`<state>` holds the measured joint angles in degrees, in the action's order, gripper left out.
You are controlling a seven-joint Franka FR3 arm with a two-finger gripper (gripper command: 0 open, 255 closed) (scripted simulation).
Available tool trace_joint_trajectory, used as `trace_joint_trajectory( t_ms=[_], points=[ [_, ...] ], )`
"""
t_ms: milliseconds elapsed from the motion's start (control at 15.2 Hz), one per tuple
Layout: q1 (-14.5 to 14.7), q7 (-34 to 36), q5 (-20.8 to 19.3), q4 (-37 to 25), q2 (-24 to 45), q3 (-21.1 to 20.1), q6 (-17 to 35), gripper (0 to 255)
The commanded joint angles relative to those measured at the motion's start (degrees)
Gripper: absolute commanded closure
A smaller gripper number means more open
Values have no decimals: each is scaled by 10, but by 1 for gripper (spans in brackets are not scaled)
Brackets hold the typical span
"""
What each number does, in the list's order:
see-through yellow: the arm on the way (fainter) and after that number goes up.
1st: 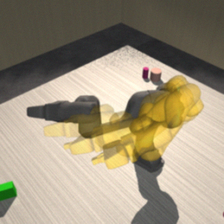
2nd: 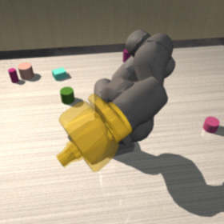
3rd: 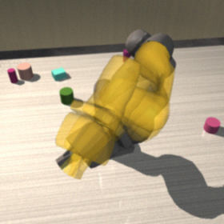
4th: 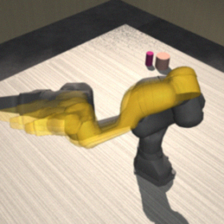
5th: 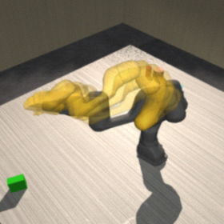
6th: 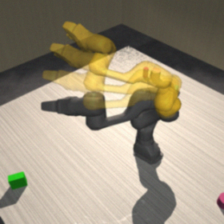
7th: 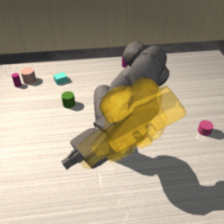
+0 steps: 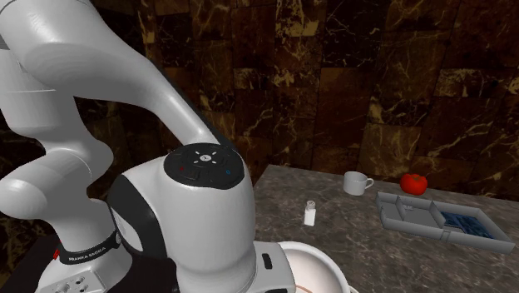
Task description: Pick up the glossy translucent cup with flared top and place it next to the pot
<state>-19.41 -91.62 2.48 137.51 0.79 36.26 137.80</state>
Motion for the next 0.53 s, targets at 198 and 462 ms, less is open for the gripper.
trace_joint_trajectory(
  t_ms=[198,462],
  points=[
    [0,0,0,0,0,0,0,255],
    [0,0,0,0,0,0,0,0]
  ],
)
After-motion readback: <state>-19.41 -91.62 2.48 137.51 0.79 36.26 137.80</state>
